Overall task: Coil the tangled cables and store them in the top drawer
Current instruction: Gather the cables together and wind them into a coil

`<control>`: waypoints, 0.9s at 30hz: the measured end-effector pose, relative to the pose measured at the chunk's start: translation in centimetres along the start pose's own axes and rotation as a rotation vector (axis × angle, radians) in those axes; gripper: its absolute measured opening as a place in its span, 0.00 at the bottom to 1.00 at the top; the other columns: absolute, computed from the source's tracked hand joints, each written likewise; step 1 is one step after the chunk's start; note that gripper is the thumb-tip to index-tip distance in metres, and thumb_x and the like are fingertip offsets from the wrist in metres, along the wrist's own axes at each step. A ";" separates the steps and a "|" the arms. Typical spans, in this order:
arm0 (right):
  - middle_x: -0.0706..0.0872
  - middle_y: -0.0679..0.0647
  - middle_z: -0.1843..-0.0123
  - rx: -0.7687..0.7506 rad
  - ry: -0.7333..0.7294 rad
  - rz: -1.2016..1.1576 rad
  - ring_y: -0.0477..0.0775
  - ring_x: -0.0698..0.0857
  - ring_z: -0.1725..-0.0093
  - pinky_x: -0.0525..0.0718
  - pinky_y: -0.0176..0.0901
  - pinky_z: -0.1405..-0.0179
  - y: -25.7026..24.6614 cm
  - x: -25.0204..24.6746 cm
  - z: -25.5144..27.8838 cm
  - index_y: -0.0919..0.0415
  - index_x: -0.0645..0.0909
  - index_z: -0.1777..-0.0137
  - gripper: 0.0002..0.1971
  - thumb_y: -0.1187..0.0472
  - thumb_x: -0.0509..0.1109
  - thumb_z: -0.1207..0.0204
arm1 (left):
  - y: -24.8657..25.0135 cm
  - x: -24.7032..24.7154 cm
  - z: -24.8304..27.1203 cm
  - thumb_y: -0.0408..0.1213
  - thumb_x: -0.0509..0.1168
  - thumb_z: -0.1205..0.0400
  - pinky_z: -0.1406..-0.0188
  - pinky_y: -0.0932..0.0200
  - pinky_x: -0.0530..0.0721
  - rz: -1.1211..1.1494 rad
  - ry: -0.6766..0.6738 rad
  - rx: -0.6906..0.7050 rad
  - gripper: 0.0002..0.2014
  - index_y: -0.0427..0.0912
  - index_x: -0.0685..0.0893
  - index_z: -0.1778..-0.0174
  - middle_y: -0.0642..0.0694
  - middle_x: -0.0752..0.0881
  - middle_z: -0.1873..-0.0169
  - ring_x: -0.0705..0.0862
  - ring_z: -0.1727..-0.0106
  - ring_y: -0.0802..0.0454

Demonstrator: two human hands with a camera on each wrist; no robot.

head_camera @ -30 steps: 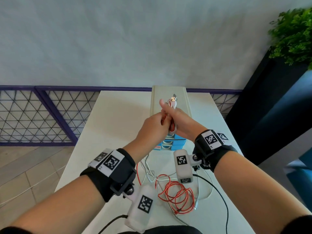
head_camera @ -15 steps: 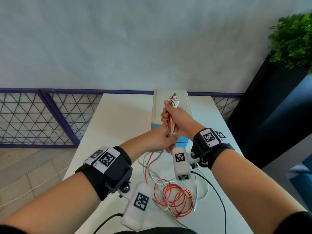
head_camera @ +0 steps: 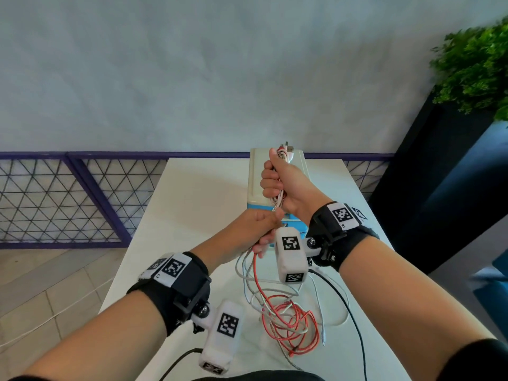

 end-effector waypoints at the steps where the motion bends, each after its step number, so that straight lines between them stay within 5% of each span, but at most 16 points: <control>1: 0.66 0.46 0.80 -0.001 0.000 0.001 0.40 0.62 0.86 0.62 0.31 0.90 -0.1 0.1 0.1 0.58 0.69 0.65 0.19 0.48 0.60 0.16 | -0.1 0.1 0.1 0.61 0.54 0.23 0.86 0.67 0.70 0.065 -0.025 -0.036 0.25 0.42 0.70 0.74 0.54 0.67 0.86 0.62 0.87 0.59; 5: 0.65 0.46 0.80 -0.042 -0.003 -0.003 0.40 0.62 0.87 0.62 0.31 0.91 -1.3 0.0 0.1 0.58 0.68 0.65 0.19 0.48 0.61 0.16 | -0.4 0.4 0.6 0.65 0.50 0.24 0.80 0.64 0.77 0.234 -0.201 -0.184 0.26 0.45 0.74 0.71 0.53 0.66 0.85 0.66 0.86 0.58; 8: 0.65 0.46 0.80 -0.062 -0.009 -0.042 0.40 0.62 0.87 0.62 0.31 0.91 -3.0 -0.6 0.1 0.57 0.67 0.66 0.19 0.48 0.61 0.16 | -1.3 0.1 1.4 0.60 0.51 0.24 0.55 0.58 0.85 0.250 -0.262 -0.234 0.22 0.43 0.73 0.67 0.54 0.69 0.85 0.74 0.79 0.56; 10: 0.65 0.45 0.80 -0.075 0.002 -0.058 0.40 0.62 0.86 0.62 0.31 0.90 -3.8 -1.2 0.3 0.57 0.67 0.66 0.19 0.48 0.62 0.16 | -1.9 -0.1 1.5 0.57 0.51 0.21 0.39 0.53 0.81 0.280 -0.264 -0.223 0.20 0.43 0.74 0.64 0.53 0.71 0.81 0.77 0.74 0.54; 12: 0.65 0.46 0.80 -0.084 0.013 -0.040 0.40 0.62 0.86 0.62 0.31 0.90 -4.2 -1.7 0.6 0.57 0.67 0.66 0.18 0.48 0.62 0.17 | -2.3 -0.5 1.3 0.54 0.51 0.18 0.33 0.50 0.78 0.275 -0.212 -0.211 0.19 0.42 0.75 0.61 0.51 0.70 0.77 0.76 0.71 0.52; 15: 0.66 0.46 0.79 -0.086 0.031 0.104 0.42 0.63 0.85 0.65 0.33 0.87 -4.1 -2.4 0.9 0.56 0.67 0.66 0.18 0.48 0.62 0.16 | -2.3 -1.6 0.6 0.49 0.48 0.13 0.47 0.60 0.83 0.125 -0.060 -0.188 0.17 0.43 0.72 0.60 0.51 0.66 0.76 0.71 0.74 0.55; 18: 0.78 0.54 0.74 -0.096 0.008 0.326 0.49 0.79 0.79 0.84 0.40 0.76 -3.6 -2.7 1.3 0.60 0.72 0.64 0.18 0.51 0.60 0.15 | -0.6 -2.7 0.0 0.44 0.51 0.12 0.72 0.66 0.71 -0.191 0.109 -0.059 0.16 0.42 0.74 0.62 0.49 0.65 0.74 0.66 0.75 0.55; 21: 0.91 0.66 0.55 -0.032 -0.124 0.482 0.58 0.91 0.56 0.89 0.51 0.48 -2.4 -2.3 1.9 0.66 0.80 0.57 0.18 0.52 0.60 0.15 | 1.4 -4.2 -0.4 0.43 0.60 0.15 0.71 0.59 0.70 -0.505 0.322 0.079 0.12 0.47 0.76 0.65 0.50 0.74 0.74 0.72 0.73 0.55; 23: 0.90 0.67 0.47 0.039 -0.194 0.590 0.57 0.90 0.52 0.89 0.47 0.48 -1.3 -2.3 2.4 0.67 0.84 0.50 0.19 0.52 0.60 0.15 | 2.4 -4.7 -0.4 0.42 0.67 0.19 0.67 0.58 0.73 -0.502 0.400 0.158 0.10 0.49 0.72 0.64 0.53 0.81 0.69 0.80 0.68 0.56; 27: 0.86 0.65 0.50 0.136 -0.241 0.768 0.57 0.86 0.52 0.85 0.46 0.50 0.3 -2.4 3.4 0.70 0.80 0.36 0.25 0.47 0.59 0.16 | 4.0 -4.6 -0.1 0.40 0.74 0.26 0.64 0.60 0.82 -0.493 0.396 0.252 0.18 0.49 0.67 0.61 0.48 0.88 0.59 0.88 0.60 0.53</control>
Point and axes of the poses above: each hand's wrist, its own z-axis away from the middle knuckle, its own x-axis out of the palm, y = z × x, the point moved 7 cm from there along -z, towards the middle knuckle
